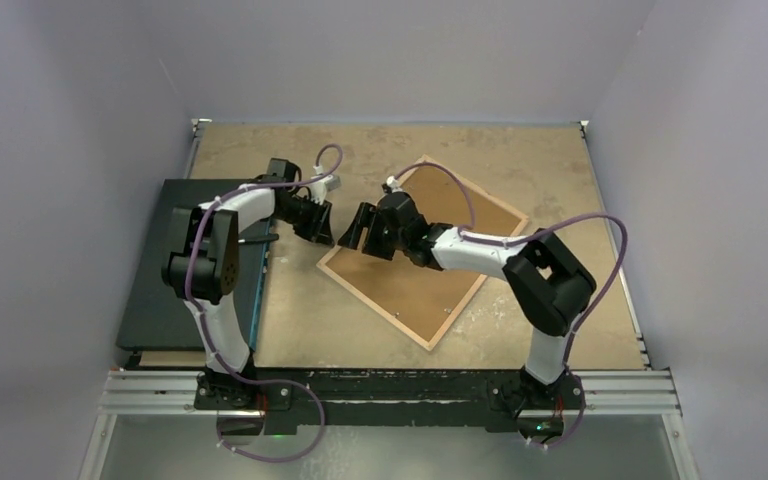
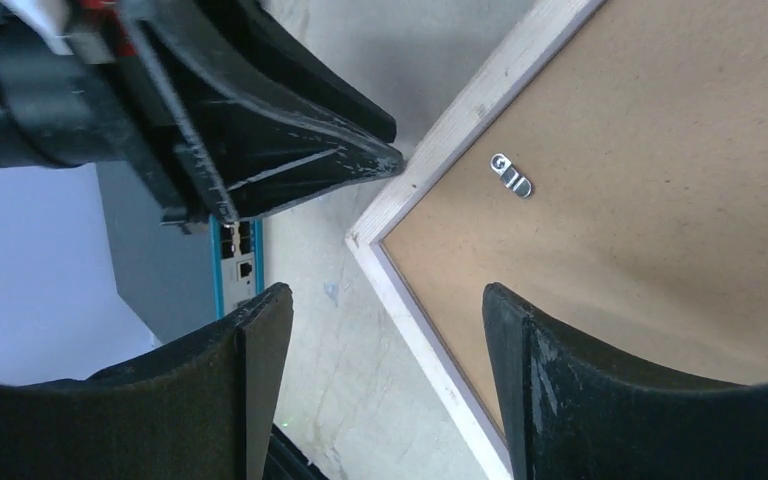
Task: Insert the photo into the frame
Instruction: Install the photo frame at the center of the board.
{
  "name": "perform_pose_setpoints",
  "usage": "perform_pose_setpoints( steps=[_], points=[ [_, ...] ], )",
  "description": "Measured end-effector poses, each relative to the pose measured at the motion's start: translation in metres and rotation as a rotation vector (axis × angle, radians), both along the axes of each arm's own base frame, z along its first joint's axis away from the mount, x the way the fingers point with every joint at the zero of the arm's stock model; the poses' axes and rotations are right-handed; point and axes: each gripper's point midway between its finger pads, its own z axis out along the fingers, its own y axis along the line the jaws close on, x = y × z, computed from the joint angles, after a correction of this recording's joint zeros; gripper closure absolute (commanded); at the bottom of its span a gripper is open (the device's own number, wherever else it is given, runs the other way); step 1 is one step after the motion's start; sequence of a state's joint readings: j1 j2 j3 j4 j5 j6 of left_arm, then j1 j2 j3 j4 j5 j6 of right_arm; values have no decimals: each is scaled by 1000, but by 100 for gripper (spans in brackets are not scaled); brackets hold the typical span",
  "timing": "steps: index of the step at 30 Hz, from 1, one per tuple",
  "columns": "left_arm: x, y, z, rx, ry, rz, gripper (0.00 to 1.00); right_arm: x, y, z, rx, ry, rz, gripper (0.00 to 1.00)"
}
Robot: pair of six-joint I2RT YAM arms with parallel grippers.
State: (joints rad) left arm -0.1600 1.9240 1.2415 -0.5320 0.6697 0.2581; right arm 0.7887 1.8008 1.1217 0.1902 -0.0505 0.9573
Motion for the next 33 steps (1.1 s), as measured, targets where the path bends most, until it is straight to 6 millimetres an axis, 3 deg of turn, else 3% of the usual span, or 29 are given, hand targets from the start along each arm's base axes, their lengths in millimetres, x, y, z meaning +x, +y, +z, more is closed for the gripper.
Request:
perform_pose_setpoints(
  steps=[8, 33],
  points=[
    [-3, -2, -1, -26, -11, -6, 84, -3, 15, -48, 36, 138, -28, 40],
    [-5, -3, -1, -43, -45, -10, 87, 12, 16, -49, 44, 108, -93, 44]
  ],
)
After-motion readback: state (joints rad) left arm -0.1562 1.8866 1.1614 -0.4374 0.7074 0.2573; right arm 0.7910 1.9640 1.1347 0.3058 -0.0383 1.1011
